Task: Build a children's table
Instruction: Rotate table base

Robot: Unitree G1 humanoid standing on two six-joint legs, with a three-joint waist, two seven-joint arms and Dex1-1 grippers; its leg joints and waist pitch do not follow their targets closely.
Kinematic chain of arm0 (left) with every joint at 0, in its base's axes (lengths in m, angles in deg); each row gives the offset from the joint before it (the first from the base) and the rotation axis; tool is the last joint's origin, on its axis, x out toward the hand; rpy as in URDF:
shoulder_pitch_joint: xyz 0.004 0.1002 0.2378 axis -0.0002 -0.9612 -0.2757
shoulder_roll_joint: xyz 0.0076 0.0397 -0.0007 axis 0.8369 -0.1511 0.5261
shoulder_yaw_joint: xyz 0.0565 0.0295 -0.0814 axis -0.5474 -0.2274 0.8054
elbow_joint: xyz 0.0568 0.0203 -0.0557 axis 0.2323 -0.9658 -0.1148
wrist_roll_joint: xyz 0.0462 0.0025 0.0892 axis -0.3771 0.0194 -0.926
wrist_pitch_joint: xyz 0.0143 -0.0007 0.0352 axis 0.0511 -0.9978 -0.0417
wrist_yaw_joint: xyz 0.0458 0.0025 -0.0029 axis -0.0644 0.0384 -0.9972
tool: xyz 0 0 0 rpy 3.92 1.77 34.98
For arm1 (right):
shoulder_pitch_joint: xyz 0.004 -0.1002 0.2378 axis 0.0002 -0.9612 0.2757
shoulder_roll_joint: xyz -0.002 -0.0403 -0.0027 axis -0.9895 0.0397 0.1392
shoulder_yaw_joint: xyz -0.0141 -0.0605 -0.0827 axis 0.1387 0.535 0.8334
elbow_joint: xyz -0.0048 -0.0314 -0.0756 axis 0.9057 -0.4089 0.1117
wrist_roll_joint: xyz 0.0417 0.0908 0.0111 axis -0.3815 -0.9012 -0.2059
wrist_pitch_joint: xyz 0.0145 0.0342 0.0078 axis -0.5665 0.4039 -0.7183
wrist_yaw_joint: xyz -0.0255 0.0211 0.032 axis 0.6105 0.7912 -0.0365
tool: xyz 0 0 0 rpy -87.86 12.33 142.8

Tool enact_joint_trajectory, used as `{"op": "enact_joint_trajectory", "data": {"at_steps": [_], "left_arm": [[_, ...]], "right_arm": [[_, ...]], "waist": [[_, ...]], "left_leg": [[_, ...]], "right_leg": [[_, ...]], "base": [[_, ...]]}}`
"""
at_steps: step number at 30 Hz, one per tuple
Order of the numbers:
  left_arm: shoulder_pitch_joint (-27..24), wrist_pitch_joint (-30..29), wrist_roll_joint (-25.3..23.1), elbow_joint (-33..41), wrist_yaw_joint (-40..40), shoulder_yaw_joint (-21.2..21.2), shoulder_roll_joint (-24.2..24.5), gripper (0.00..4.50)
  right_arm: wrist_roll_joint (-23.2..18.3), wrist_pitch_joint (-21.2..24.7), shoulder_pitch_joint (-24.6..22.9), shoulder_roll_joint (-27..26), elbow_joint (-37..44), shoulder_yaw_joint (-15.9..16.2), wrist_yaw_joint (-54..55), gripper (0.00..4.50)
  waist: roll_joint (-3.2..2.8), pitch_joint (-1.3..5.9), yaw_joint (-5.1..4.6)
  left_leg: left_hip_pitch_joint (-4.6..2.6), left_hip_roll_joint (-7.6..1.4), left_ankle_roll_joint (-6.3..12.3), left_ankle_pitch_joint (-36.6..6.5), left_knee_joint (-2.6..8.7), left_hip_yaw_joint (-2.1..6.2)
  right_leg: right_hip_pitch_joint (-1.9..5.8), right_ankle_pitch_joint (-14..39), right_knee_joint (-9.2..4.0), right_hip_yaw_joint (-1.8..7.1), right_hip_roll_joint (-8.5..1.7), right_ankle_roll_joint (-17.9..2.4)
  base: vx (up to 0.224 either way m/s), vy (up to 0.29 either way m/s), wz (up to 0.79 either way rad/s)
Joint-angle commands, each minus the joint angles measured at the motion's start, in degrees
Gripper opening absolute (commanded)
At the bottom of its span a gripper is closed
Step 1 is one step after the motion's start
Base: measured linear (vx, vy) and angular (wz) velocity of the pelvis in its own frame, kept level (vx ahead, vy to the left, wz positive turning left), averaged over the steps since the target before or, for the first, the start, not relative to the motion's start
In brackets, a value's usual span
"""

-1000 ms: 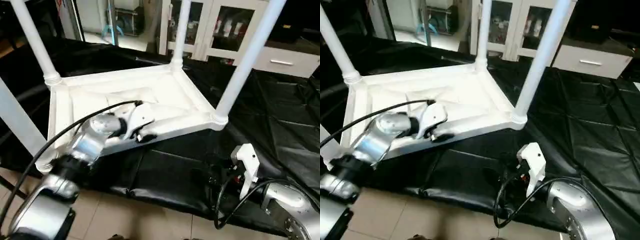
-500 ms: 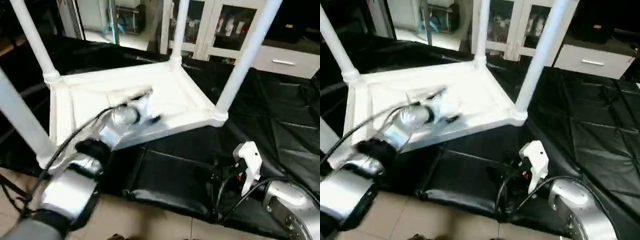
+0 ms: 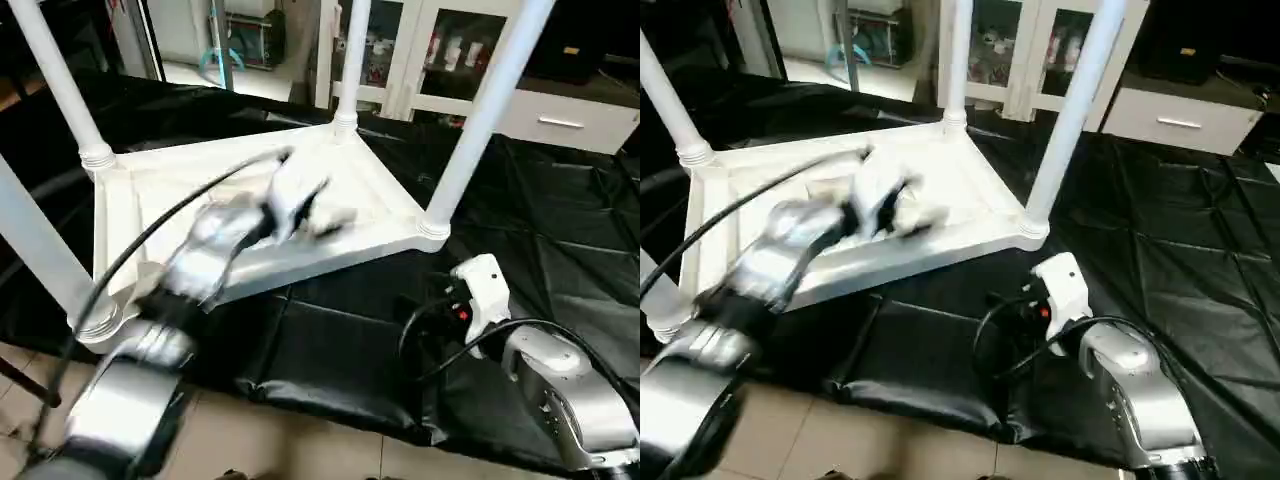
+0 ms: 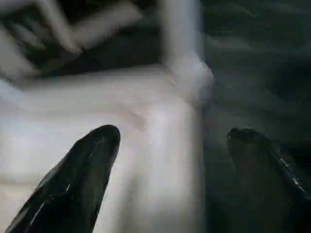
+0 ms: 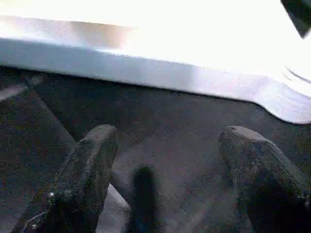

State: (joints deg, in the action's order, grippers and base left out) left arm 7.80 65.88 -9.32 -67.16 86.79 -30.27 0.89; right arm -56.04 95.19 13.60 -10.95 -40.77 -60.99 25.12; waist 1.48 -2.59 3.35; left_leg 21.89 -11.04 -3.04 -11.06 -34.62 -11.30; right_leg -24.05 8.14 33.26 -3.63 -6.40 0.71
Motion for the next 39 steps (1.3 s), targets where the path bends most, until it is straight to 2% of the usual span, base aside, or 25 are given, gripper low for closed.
{"op": "enact_joint_trajectory", "data": {"at_steps": [1, 2, 4, 5, 6, 7, 8, 10, 11, 12, 14, 16, 17, 19, 21, 23, 24, 25, 26, 28, 29, 30, 33, 36, 39], "left_arm": [[-0.7, -2.4, 1.1, 2.5, 5.0, -2.8, 0.1, 4.01], [-1.0, -2.5, 1.2, 2.7, 5.6, -3.3, 0.1, 4.01], [1.3, -3.5, -1.4, -3.6, 6.9, -5.4, -3.3, 4.01], [1.3, -3.5, -1.4, -3.6, 6.9, -5.4, -3.3, 4.01], [1.7, -3.6, -1.9, -4.3, 6.9, -5.6, -3.7, 4.01], [3.2, -2.5, -3.3, -7.1, 5.1, -5.3, -5.3, 4.01], [3.8, -2.2, -3.7, -8.2, 3.9, -5.0, -5.9, 4.01], [5.2, -2.8, -3.7, -9.9, 0.9, -4.4, -7.0, 4.01], [5.4, -3.1, -3.5, -10.2, 0.2, -4.4, -7.3, 4.01], [5.6, -3.7, -3.3, -10.5, -0.3, -4.5, -7.4, 4.01], [5.8, -4.0, -3.1, -11.4, -0.8, -4.6, -7.9, 4.01], [6.0, -4.0, -3.1, -12.2, -0.8, -4.4, -8.3, 4.01], [6.1, -4.2, -3.2, -12.9, -0.7, -4.1, -8.6, 4.01], [6.2, -4.4, -3.5, -15.1, -0.6, -3.8, -9.4, 4.01], [6.7, -3.6, -4.7, -17.5, -2.3, -4.1, -9.5, 4.01], [8.3, -0.9, -6.5, -22.0, -9.3, -3.8, -9.9, 4.01], [8.3, -0.9, -6.5, -22.0, -9.4, -3.8, -9.9, 4.01], [9.0, -0.2, -6.7, -23.3, -11.9, -3.2, -10.1, 4.01], [9.5, 0.3, -6.7, -24.3, -13.8, -2.8, -10.3, 4.01], [11.3, 2.4, -7.4, -27.8, -21.4, -1.5, -10.8, 4.01], [11.3, 2.4, -7.4, -27.8, -21.4, -1.5, -10.8, 4.01], [12.9, 5.0, -8.6, -30.6, -28.5, -1.0, -11.1, 4.01], [14.4, 8.0, -9.1, -32.8, -34.9, -0.1, -11.9, 4.01], [16.0, 13.6, -8.3, -35.3, -41.4, 2.0, -13.9, 4.01], [16.8, 16.0, -5.9, -35.8, -43.4, 4.8, -15.5, 4.01]], "right_arm": [[-1.7, 0.4, -0.5, 1.1, 2.2, -0.8, -2.1, 3.64], [-1.9, 0.3, -0.8, 1.4, 2.5, -0.8, -2.6, 3.64], [-3.9, 0.3, -5.6, 5.8, 6.7, -2.0, -7.8, 3.64], [-3.9, 0.3, -5.6, 5.8, 6.7, -2.0, -7.8, 3.64], [-3.9, 0.3, -6.1, 6.1, 7.0, -2.3, -8.0, 3.64], [-4.4, 0.2, -7.1, 6.7, 8.0, -3.7, -8.0, 3.64], [-4.8, 0.2, -7.3, 6.8, 8.4, -4.4, -7.9, 3.64], [-5.0, 0.2, -7.7, 6.7, 9.3, -5.5, -7.0, 3.64], [-4.6, 0.2, -7.8, 6.6, 9.4, -5.8, -6.4, 3.64], [-3.7, -0.2, -7.8, 6.4, 9.3, -6.2, -5.1, 3.64], [-3.1, -1.1, -7.7, 5.6, 8.9, -7.2, -2.8, 3.64], [-3.3, -1.7, -7.5, 4.9, 8.7, -8.1, -1.6, 3.64], [-3.7, -2.2, -7.2, 4.1, 8.5, -8.9, -0.8, 3.64], [-5.0, -1.9, -6.5, 2.4, 9.1, -9.6, 0.2, 3.64], [-4.9, -1.7, -6.4, 1.9, 9.7, -8.7, 0.3, 3.64], [-4.4, -1.9, -6.1, 1.5, 9.7, -7.6, 0.5, 3.64], [-4.4, -1.9, -6.1, 1.5, 9.7, -7.6, 0.5, 3.64], [-4.4, -2.0, -6.0, 1.4, 9.6, -7.4, 0.7, 3.64], [-4.4, -2.0, -5.9, 1.3, 9.5, -7.4, 0.8, 3.64], [-4.0, -2.1, -5.4, 0.9, 9.0, -7.1, 1.0, 3.64], [-4.0, -2.1, -5.4, 0.9, 9.0, -7.1, 1.0, 3.64], [-3.6, -2.1, -5.0, 0.5, 8.6, -6.9, 1.1, 3.64], [-2.9, -2.1, -4.7, 0.3, 8.1, -6.6, 1.4, 3.64], [-1.9, -2.3, -4.3, 0.4, 7.2, -6.2, 2.7, 3.64], [-1.6, -2.3, -4.0, 0.2, 6.8, -6.2, 3.4, 3.64]], "waist": [[0.26, 3.96, 0.06], [-0.09, 3.91, 0.43], [-0.84, 3.76, 1.17], [-0.46, 3.69, 1.67], [-0.23, 3.63, 1.52], [-0.33, 3.52, 1.36], [-0.55, 3.5, 1.2], [-0.19, 3.37, 0.99], [-0.8, 3.38, 0.81], [-0.46, 3.42, 0.61], [-0.48, 3.19, -0.14], [-0.45, 3.42, -0.44], [-0.82, 3.41, -0.53], [-0.8, 3.54, -0.99], [-0.89, 3.65, -1.21], [-0.8, 3.71, -1.3], [-0.89, 3.82, -1.31], [-0.58, 3.79, -1.31], [-0.62, 3.8, -1.23], [-0.24, 3.81, -1.34], [-0.42, 3.76, -1.29], [-0.42, 3.85, -1.3], [-0.17, 4.01, -1.26], [-0.15, 4.0, -1.04], [-0.25, 4.07, -0.79]], "left_leg": [[-1.25, -1.98, 3.32, -8.1, 4.32, 0.59], [-1.57, -2.1, 3.34, -8.5, 4.36, 0.51], [-2.01, -2.27, 2.79, -10.2, 4.41, 0.35], [-2.28, -2.23, 2.28, -12.0, 4.48, 0.22], [-1.82, -2.18, 2.07, -12.5, 4.65, 0.37], [-1.38, -2.02, 1.48, -14.2, 4.87, 0.48], [-1.63, -1.97, 0.8, -16.6, 4.86, 0.58], [-1.23, -1.9, 0.65, -17.8, 5.01, 0.82], [-1.55, -1.87, 0.13, -19.0, 5.01, 0.91], [-1.38, -1.84, 0.0, -18.9, 4.98, 1.0], [-1.09, -1.45, 0.58, -19.3, 5.02, 0.94], [-1.05, -1.35, 0.99, -18.7, 4.9, 1.1], [-1.05, -1.35, 1.08, -18.3, 4.92, 1.11], [-1.06, -1.29, 1.49, -18.1, 4.83, 1.08], [-0.91, -1.42, 1.7, -17.5, 4.9, 1.21], [-0.85, -1.53, 2.04, -17.1, 4.87, 1.26], [-0.89, -1.65, 2.37, -16.3, 4.85, 1.24], [-0.78, -1.64, 2.58, -16.0, 4.83, 1.19], [-0.79, -1.58, 2.93, -15.6, 4.77, 1.16], [-0.63, -1.53, 3.27, -15.3, 4.66, 1.13], [-0.66, -1.45, 3.36, -15.4, 4.62, 1.14], [-0.61, -1.44, 3.54, -15.1, 4.54, 1.2], [-0.5, -1.4, 4.31, -13.2, 4.32, 1.14], [-0.57, -1.46, 5.33, -11.6, 4.11, 1.0], [-0.68, -1.54, 5.8, -10.6, 4.03, 0.93]], "right_leg": [[2.84, 7.2, -2.11, 1.84, -1.55, -13.7], [2.67, 6.4, -2.13, 1.86, -1.52, -14.2], [2.69, 6.9, -2.48, 2.05, -1.6, -13.7], [2.54, 7.8, -2.78, 2.07, -1.59, -13.5], [2.84, 8.3, -2.8, 2.09, -1.7, -13.3], [3.04, 11.1, -3.21, 2.07, -1.83, -12.3], [2.92, 13.9, -3.65, 2.09, -1.93, -11.3], [3.08, 17.7, -3.95, 2.03, -2.11, -10.1], [2.82, 19.7, -4.33, 1.98, -2.04, -9.3], [2.93, 19.8, -4.26, 1.97, -2.0, -9.1], [2.89, 23.4, -4.79, 1.8, -1.85, -8.0], [3.0, 25.7, -5.05, 1.7, -1.91, -7.0], [2.88, 25.6, -5.15, 1.71, -1.93, -7.0], [2.72, 24.2, -5.18, 1.5, -1.67, -7.5], [2.89, 21.8, -4.83, 1.44, -1.5, -8.2], [3.01, 19.5, -4.54, 1.45, -1.46, -9.1], [3.24, 16.9, -4.23, 1.52, -1.61, -10.0], [3.23, 16.4, -4.21, 1.52, -1.57, -10.2], [3.27, 16.2, -4.12, 1.51, -1.64, -10.4], [3.38, 16.9, -4.15, 1.47, -1.72, -10.1], [3.29, 17.6, -4.25, 1.45, -1.7, -9.8], [3.36, 17.8, -4.26, 1.43, -1.7, -9.4], [3.28, 15.8, -4.06, 1.39, -1.53, -9.2], [3.08, 13.5, -3.94, 1.34, -1.49, -10.5], [3.06, 11.9, -3.62, 1.3, -1.58, -11.5]], "base": [[0.0, 0.0, 0.0], [0.0, 0.0, 0.0], [0.0, 0.0, 0.0], [0.0, 0.0, 0.0], [0.0, 0.0, 0.0], [0.0, 0.0, 0.0], [0.0, 0.0, 0.0], [0.0, 0.0, 0.0], [0.0, 0.0, 0.0], [0.0, 0.0, 0.0], [0.0, 0.0, 0.0], [0.0, 0.0, 0.0], [0.0, 0.0, 0.0], [0.0, 0.0, 0.0], [0.0, 0.0, 0.0], [0.0, 0.0, 0.0], [0.0, 0.0, 0.0], [0.0, 0.0, 0.0], [0.0, 0.0, 0.0], [0.0, 0.0, 0.0], [0.0, 0.0, 0.0], [0.0, 0.0, 0.0], [0.0, 0.0, 0.0], [0.0, 0.0, 0.0], [0.0, 0.0, 0.0]]}}
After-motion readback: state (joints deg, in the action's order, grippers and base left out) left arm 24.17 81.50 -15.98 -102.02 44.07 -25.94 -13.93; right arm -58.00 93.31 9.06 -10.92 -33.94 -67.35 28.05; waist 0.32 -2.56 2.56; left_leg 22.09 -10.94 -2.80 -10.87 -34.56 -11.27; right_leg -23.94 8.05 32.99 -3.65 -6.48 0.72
